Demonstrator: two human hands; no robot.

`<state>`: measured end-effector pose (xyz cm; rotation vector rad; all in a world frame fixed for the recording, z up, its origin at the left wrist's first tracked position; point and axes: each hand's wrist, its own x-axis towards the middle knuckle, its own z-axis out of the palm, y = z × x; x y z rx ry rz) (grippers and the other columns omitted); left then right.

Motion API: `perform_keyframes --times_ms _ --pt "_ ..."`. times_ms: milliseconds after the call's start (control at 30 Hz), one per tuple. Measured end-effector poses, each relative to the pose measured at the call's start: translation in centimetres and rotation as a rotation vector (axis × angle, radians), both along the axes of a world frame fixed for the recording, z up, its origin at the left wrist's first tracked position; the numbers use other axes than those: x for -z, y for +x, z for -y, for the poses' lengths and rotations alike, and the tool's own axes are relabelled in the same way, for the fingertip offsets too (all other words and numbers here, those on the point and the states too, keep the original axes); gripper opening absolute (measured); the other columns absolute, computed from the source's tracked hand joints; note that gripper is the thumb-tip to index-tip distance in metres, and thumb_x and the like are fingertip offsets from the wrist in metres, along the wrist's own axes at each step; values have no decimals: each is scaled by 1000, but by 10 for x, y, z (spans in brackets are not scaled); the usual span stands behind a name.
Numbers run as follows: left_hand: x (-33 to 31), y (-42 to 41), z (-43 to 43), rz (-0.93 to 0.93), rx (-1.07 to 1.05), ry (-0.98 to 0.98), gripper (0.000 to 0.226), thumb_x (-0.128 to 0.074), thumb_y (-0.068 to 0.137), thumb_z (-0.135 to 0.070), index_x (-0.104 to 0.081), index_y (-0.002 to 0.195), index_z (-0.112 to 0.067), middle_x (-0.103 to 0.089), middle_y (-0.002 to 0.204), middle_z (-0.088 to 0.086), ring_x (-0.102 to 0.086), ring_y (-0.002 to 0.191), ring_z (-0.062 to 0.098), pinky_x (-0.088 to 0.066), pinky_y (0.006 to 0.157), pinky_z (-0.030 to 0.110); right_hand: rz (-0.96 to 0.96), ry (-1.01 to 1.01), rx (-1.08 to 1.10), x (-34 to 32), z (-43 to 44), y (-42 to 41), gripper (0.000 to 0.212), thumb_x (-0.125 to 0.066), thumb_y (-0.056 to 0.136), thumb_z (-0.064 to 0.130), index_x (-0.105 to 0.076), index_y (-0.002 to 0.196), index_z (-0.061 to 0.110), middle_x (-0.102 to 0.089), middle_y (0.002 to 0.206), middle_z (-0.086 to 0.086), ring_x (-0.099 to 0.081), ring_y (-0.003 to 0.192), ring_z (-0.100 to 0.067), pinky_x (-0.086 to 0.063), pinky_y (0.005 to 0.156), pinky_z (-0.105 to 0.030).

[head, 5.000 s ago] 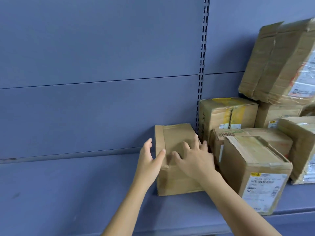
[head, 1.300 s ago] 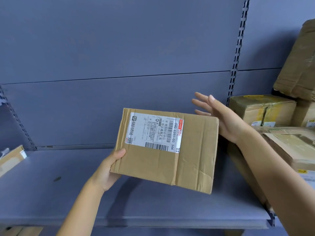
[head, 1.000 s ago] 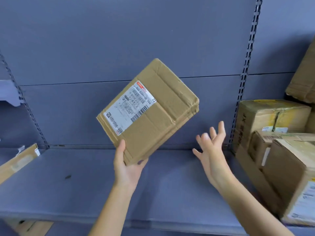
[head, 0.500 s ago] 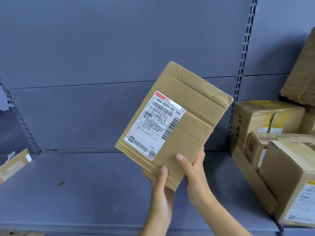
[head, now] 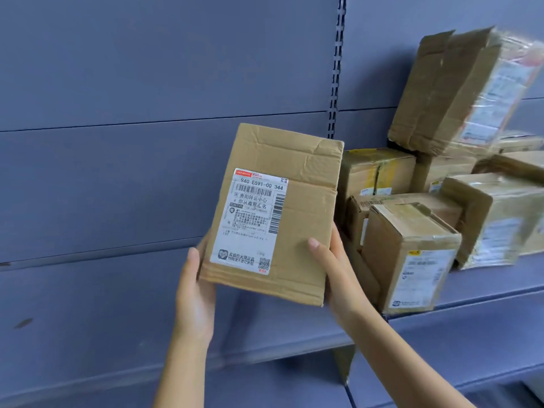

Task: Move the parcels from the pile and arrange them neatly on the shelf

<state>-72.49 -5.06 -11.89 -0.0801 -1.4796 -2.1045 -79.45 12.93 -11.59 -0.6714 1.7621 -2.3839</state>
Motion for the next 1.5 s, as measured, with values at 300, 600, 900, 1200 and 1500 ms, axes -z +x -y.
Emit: perform_keyframes --times_ms 300,600,900,1200,1500 --pt "-3 90 -96 -83 -35 -103 42 -45 90 -27 -55 130 -22 -60 132 -4 -51 127 13 -35 103 36 77 -63 31 -6 -74 92 81 -45 78 73 -23 150 44 -33 153 21 -32 140 -3 -24 119 -44" --pt "21 175 -271 -11 238 -150 47 -54 86 -40 -56 131 -29 -60 133 -5 -51 127 14 -34 104 39 136 -196 672 17 -256 217 27 -44 94 40 -61 97 20 -51 118 -1 -54 104 -14 -49 86 -41" --pt "27 196 -427 55 607 -220 47 -54 85 -51 -53 131 -41 -58 134 -13 -50 127 8 -33 108 45 39 -322 944 22 -403 306 25 -49 84 42 -69 92 29 -68 96 6 -64 88 -9 -47 83 -40" --pt "32 160 -477 142 756 -247 57 -57 77 -63 -50 131 -46 -63 126 -15 -57 117 3 -39 101 39 97 -343 1087 30 -452 288 28 -46 95 28 -73 94 32 -73 96 4 -69 82 -7 -53 64 -24" --pt "42 64 -504 224 763 -265 60 -59 69 -55 -53 127 -42 -68 116 -12 -63 108 6 -45 90 26 194 -326 1128 38 -479 213 27 -41 101 18 -67 109 23 -73 95 10 -66 78 3 -51 60 -17"
